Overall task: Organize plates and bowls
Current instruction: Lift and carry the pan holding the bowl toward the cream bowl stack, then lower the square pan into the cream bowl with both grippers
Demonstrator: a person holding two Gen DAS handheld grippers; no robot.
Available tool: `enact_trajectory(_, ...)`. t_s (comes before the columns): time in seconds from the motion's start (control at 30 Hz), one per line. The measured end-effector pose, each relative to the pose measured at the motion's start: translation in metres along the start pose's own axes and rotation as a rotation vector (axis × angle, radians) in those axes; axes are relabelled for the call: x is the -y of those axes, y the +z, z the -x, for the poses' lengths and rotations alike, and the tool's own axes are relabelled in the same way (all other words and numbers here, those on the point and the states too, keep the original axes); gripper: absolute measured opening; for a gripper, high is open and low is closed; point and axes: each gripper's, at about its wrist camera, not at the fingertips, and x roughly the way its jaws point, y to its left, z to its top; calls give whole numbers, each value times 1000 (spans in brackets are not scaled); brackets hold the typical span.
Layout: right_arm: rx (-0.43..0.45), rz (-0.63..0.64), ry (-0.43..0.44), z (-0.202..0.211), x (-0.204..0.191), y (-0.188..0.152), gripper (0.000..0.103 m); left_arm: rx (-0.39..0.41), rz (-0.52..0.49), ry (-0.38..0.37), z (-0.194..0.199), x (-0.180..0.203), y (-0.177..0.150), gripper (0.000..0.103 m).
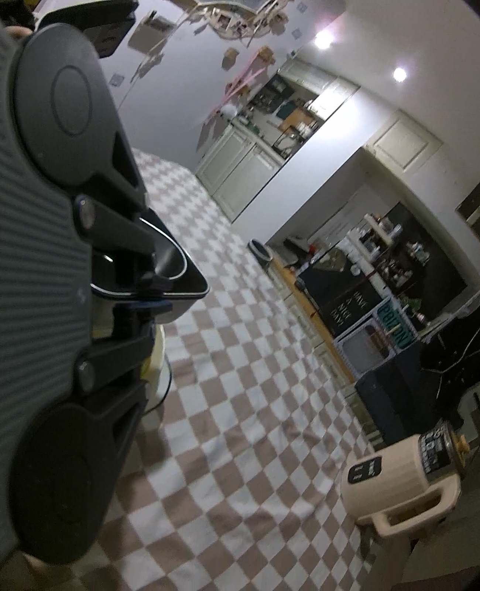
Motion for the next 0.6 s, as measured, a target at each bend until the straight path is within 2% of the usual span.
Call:
enact_trajectory(0.17,-41,18,-42,-6,2,-2,10,-52,-23,32,-13,2,-3,8)
enact_trajectory(0.6,-134,105,-135,-13,-4,-14,12,-83,-43,80,-25,4,-4,10)
